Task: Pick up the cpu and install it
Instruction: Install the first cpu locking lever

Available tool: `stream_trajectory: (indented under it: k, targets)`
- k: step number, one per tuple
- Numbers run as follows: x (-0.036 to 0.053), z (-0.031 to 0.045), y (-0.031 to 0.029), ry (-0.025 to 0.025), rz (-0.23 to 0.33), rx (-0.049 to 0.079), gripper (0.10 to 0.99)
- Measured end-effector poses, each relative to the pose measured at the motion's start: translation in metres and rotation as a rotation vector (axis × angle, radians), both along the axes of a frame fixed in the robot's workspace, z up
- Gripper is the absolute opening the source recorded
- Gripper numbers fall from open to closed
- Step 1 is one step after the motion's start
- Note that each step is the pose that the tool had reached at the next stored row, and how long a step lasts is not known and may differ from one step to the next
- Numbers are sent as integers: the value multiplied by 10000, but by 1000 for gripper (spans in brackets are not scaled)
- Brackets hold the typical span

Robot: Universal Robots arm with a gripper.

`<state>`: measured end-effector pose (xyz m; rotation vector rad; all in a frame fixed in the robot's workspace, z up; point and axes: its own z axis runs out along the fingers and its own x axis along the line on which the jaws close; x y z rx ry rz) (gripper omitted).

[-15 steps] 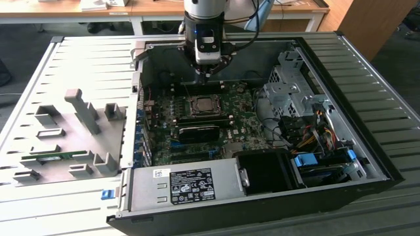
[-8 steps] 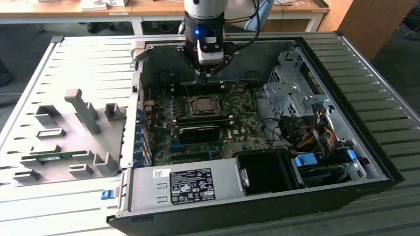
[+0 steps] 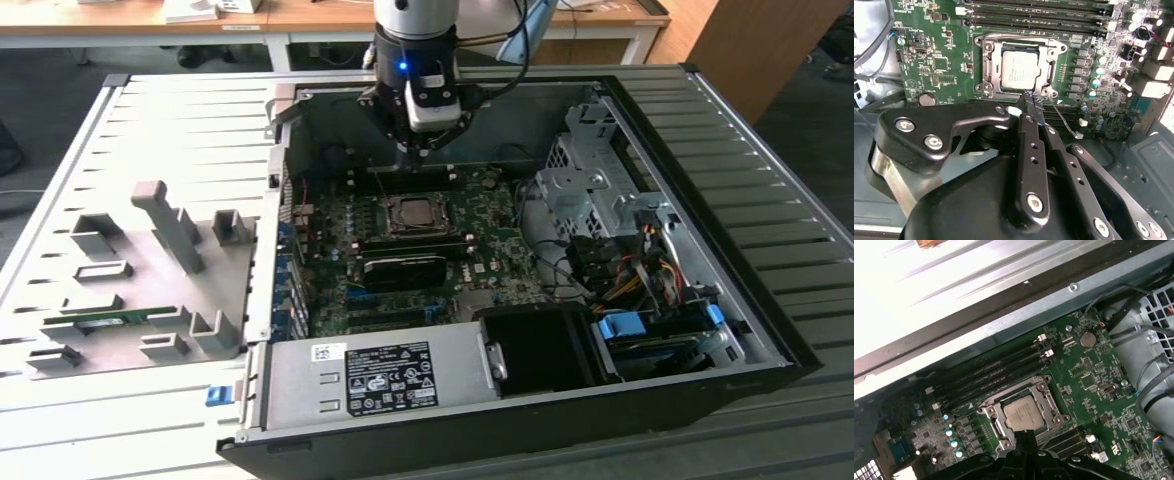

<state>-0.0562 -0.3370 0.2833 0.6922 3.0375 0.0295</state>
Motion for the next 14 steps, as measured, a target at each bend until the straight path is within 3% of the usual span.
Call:
stream_trajectory:
  k: [14]
  targets:
    - [0,0,0,0,648,0,106]
